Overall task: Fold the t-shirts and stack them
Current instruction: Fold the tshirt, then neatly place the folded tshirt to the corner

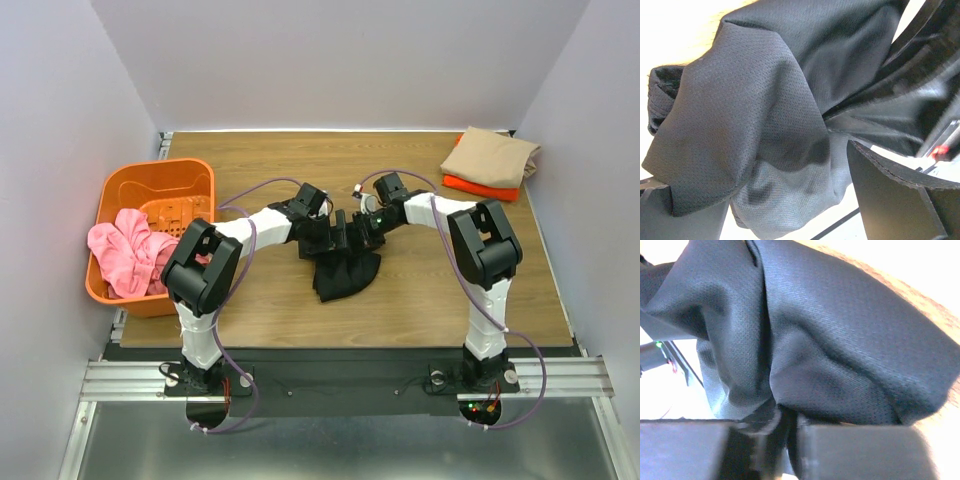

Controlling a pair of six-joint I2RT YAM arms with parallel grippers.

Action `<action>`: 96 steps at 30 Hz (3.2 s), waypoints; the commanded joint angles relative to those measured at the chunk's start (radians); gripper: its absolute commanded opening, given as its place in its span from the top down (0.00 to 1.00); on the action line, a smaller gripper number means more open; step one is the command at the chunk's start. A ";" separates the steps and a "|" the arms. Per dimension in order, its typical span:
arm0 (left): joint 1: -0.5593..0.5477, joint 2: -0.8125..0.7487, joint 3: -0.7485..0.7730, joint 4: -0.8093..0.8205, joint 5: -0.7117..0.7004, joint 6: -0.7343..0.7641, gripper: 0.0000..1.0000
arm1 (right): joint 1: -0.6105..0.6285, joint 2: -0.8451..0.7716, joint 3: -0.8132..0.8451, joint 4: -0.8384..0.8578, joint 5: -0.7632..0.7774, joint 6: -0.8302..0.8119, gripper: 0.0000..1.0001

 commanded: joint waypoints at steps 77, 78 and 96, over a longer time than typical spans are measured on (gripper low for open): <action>0.106 -0.358 -0.259 -0.155 -0.059 0.015 0.02 | -0.693 0.358 1.123 -0.219 0.797 0.063 1.00; 0.106 -0.358 -0.258 -0.159 -0.060 0.015 0.02 | -0.693 0.368 1.120 -0.216 0.811 0.063 1.00; 0.106 -0.359 -0.219 -0.201 -0.076 0.010 0.02 | -0.699 0.279 0.850 -0.176 0.882 0.055 0.30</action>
